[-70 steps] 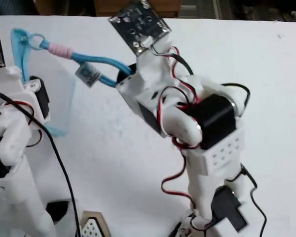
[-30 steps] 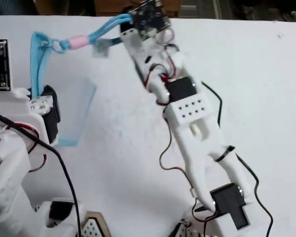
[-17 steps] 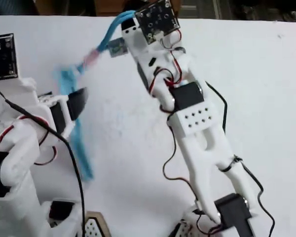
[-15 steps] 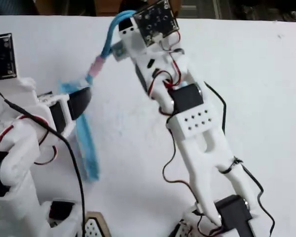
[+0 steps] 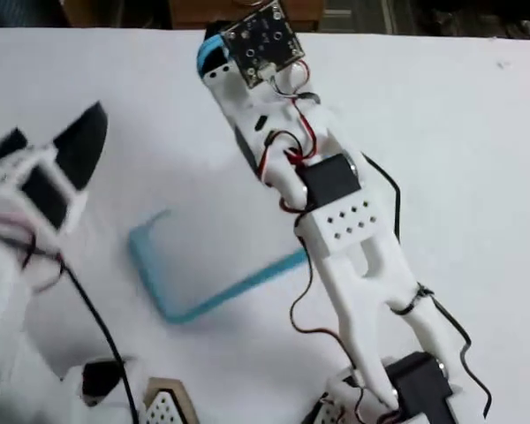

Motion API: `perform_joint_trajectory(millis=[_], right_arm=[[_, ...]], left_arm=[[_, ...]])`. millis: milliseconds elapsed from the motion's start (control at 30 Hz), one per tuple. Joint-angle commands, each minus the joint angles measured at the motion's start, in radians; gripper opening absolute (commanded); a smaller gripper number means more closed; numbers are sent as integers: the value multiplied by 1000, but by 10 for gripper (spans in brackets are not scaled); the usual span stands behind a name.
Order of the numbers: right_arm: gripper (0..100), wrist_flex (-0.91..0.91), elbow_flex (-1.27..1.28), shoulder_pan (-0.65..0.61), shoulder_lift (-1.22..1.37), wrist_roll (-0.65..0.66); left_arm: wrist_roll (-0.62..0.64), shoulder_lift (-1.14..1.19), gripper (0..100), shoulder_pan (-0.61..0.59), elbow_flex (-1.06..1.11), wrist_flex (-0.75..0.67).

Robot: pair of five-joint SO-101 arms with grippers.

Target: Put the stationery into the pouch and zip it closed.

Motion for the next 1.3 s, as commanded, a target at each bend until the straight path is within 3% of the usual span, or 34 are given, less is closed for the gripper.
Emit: perform_joint_trajectory(millis=[0,300,600,1000,1267], right_arm=[[17,2,-8,-28,-79,2],[17,2,-25,-173,-174,6],[17,125,-34,-188,-202,3],[17,159,-31,-255,-263,3],[17,165,-12,-469,-278,0]], left_arm=[[-8,99,313,-10,25,-94],[-5,337,313,-110,-61,-95],[-187,363,313,-179,-66,146],[-6,363,317,-105,-84,68],[-81,363,317,-312,-250,153]])
